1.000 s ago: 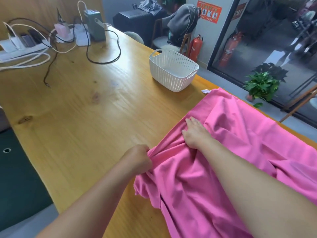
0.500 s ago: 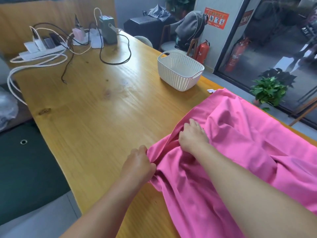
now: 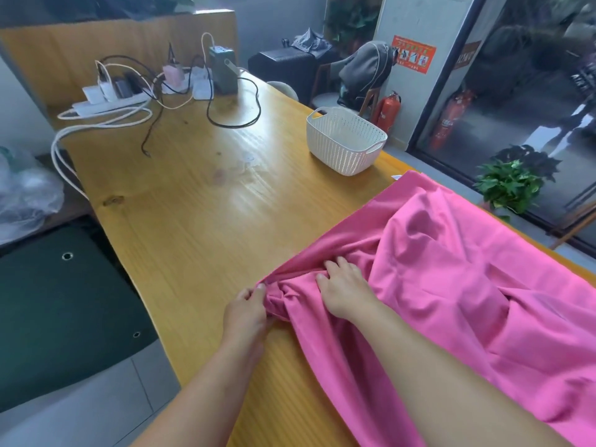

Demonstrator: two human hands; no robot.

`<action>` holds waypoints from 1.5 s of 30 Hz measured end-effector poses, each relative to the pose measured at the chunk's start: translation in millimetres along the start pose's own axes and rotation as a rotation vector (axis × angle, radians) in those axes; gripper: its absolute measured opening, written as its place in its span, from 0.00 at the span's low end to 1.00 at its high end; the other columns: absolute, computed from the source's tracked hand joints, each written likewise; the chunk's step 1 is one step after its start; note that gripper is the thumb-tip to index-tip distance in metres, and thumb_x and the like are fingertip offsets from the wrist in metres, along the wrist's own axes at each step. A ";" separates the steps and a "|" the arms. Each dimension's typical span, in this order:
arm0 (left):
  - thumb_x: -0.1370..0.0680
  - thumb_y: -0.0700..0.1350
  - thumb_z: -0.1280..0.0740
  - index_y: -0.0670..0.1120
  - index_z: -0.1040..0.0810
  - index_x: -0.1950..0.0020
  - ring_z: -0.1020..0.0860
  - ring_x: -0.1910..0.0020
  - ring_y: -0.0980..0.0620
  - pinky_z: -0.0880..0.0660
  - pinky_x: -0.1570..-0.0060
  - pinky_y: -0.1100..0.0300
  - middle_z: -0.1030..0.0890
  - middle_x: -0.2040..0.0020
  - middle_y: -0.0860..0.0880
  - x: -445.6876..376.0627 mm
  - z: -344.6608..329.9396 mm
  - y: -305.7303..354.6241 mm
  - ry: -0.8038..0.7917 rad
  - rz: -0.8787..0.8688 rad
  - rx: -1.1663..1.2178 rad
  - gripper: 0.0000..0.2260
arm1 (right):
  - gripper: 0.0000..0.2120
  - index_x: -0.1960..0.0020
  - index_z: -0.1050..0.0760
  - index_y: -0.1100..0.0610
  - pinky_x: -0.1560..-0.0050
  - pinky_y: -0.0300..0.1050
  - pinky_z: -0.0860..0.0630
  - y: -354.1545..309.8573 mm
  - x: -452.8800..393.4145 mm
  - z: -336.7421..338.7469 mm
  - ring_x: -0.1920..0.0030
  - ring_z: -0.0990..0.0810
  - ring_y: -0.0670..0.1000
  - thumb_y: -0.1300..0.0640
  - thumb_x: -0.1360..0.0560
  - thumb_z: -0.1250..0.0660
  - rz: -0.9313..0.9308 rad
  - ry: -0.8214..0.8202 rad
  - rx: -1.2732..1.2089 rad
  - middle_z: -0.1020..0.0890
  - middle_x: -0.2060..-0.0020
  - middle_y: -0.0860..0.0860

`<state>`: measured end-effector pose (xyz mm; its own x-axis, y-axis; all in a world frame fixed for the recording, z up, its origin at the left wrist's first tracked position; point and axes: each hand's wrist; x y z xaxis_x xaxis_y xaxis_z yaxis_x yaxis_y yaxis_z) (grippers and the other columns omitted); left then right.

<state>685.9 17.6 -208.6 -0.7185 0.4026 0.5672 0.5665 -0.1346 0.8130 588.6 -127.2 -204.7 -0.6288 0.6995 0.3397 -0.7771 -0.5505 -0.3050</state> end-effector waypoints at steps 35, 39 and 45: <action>0.30 0.35 0.33 0.44 0.23 0.43 0.22 0.48 0.44 0.30 0.56 0.60 0.19 0.47 0.43 -67.8 49.4 68.6 0.106 -0.177 -0.936 0.16 | 0.17 0.63 0.31 0.50 0.71 0.44 0.30 -57.8 73.5 -16.2 0.72 0.23 0.50 0.37 0.27 0.43 0.353 0.277 0.135 0.25 0.67 0.46; 0.29 0.43 0.30 0.43 0.28 0.47 0.20 0.56 0.45 0.27 0.61 0.57 0.21 0.57 0.47 -55.1 49.8 75.4 0.103 -0.135 -0.961 0.13 | 0.20 0.61 0.26 0.52 0.65 0.46 0.29 -62.5 97.6 -25.6 0.67 0.20 0.54 0.34 0.29 0.39 0.462 0.125 0.254 0.21 0.65 0.49; 0.34 0.36 0.36 0.44 0.23 0.59 0.18 0.61 0.43 0.19 0.58 0.53 0.17 0.62 0.43 -46.1 54.9 71.6 0.100 -0.145 -0.998 0.07 | 0.11 0.52 0.21 0.61 0.56 0.52 0.26 -70.1 113.1 -29.8 0.55 0.18 0.63 0.54 0.28 0.36 0.505 0.002 0.328 0.19 0.55 0.59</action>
<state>781.7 39.0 -183.8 -0.8101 0.4037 0.4252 -0.0922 -0.8039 0.5875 572.8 4.1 -171.5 -0.9226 0.3150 0.2228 -0.3498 -0.9266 -0.1382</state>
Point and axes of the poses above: each hand's wrist, its own x-axis away from the middle knuckle, its own z-axis out of the back of the hand, y = z × x
